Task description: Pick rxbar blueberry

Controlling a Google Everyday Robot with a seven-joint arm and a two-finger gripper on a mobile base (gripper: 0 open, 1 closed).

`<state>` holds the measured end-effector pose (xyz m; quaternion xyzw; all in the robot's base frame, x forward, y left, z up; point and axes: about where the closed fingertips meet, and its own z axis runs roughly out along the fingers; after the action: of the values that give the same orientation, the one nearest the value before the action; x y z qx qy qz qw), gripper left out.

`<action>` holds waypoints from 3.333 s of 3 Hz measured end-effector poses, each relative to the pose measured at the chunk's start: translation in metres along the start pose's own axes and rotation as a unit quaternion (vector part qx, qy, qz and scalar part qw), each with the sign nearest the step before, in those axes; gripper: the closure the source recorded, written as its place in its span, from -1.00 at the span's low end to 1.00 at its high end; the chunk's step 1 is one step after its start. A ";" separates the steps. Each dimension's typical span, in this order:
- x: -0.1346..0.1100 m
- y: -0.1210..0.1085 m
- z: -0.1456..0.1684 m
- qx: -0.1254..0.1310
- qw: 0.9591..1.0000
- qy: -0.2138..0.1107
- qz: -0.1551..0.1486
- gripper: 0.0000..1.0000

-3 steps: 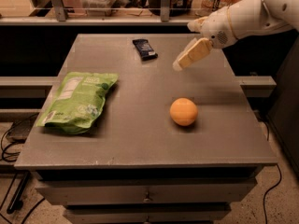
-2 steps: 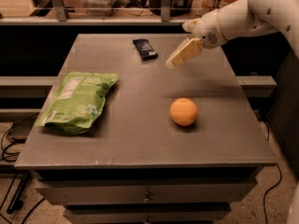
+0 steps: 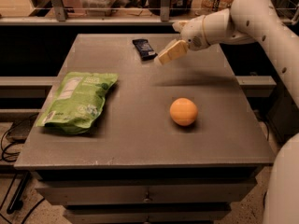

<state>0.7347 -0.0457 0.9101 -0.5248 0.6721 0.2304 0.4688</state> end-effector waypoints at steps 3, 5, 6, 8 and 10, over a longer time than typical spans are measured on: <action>0.011 -0.029 0.068 0.023 0.999 -0.024 0.043 -1.00; 0.019 -0.029 0.097 0.013 0.997 -0.022 0.072 -1.00; 0.023 -0.027 0.103 0.010 0.997 -0.018 0.079 -0.65; 0.031 -0.023 0.107 0.007 0.995 -0.011 0.097 0.30; 0.015 -0.021 0.098 0.005 0.997 -0.013 0.080 1.00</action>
Offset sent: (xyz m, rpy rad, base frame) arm 0.0593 0.0335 -0.0328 0.0680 0.0028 -0.0917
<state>0.7914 0.0182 0.8561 -0.4640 0.7067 0.2709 0.4603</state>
